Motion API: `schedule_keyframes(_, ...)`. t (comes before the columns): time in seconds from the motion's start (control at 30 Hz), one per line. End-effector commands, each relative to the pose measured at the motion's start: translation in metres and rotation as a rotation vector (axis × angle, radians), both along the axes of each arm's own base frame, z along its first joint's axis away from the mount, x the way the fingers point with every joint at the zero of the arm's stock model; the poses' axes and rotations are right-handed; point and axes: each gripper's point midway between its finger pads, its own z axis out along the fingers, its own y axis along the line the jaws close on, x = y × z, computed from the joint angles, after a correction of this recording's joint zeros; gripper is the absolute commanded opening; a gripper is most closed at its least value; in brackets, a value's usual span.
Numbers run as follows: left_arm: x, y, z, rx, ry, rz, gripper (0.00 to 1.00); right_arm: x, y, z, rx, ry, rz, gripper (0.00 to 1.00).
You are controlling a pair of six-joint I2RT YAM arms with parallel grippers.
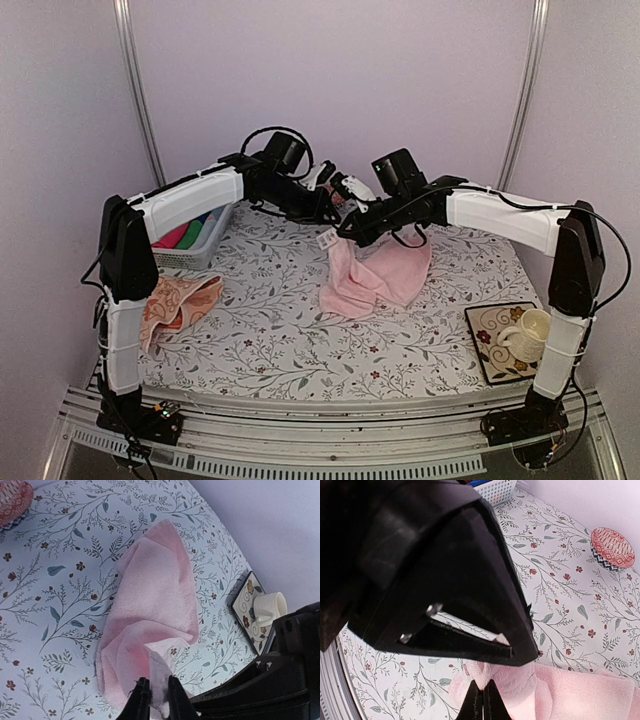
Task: Roll the towels
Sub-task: Pass from the right arm to the left
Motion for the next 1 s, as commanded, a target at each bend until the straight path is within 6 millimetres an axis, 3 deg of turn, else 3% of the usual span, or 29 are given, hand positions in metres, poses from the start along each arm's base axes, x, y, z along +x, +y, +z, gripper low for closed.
schedule_keyframes(0.0,-0.006,0.001,0.015,-0.001,-0.027,-0.009,0.03,0.007,0.004,0.006,-0.008,-0.031,-0.006,0.02)
schedule_keyframes(0.1,-0.003,0.002,0.017,-0.002,-0.034,0.002,0.0,0.008,0.004,0.006,-0.012,-0.036,-0.006,0.03)
schedule_keyframes(0.17,0.001,0.005,0.019,-0.006,-0.037,0.012,0.0,0.007,0.006,0.006,-0.007,-0.034,0.005,0.15)
schedule_keyframes(0.27,0.008,0.009,0.028,-0.028,-0.061,0.017,0.0,-0.002,0.011,0.011,0.02,-0.022,0.054,0.69)
schedule_keyframes(0.3,0.011,0.012,0.032,-0.034,-0.077,0.017,0.0,-0.005,0.01,0.015,0.028,-0.024,0.066,0.83)
schedule_keyframes(0.37,0.017,0.023,0.044,-0.051,-0.129,0.01,0.0,-0.011,0.004,0.021,0.044,-0.033,0.092,0.99)
schedule_keyframes(0.5,0.02,0.046,0.063,-0.12,-0.217,-0.051,0.0,-0.006,-0.029,0.04,0.122,-0.034,0.096,0.99)
schedule_keyframes(0.57,0.009,0.057,0.085,-0.164,-0.289,-0.104,0.0,0.002,-0.047,0.041,0.113,-0.055,0.058,0.99)
schedule_keyframes(0.67,-0.009,0.067,0.089,-0.203,-0.342,-0.199,0.0,0.009,-0.065,0.033,0.053,-0.11,0.046,0.99)
schedule_keyframes(0.8,-0.025,0.073,0.089,-0.244,-0.375,-0.278,0.0,0.001,-0.063,0.019,0.013,-0.189,0.161,0.99)
schedule_keyframes(0.97,-0.039,0.067,0.087,-0.284,-0.359,-0.363,0.0,-0.006,-0.035,0.033,0.127,-0.201,0.32,0.92)
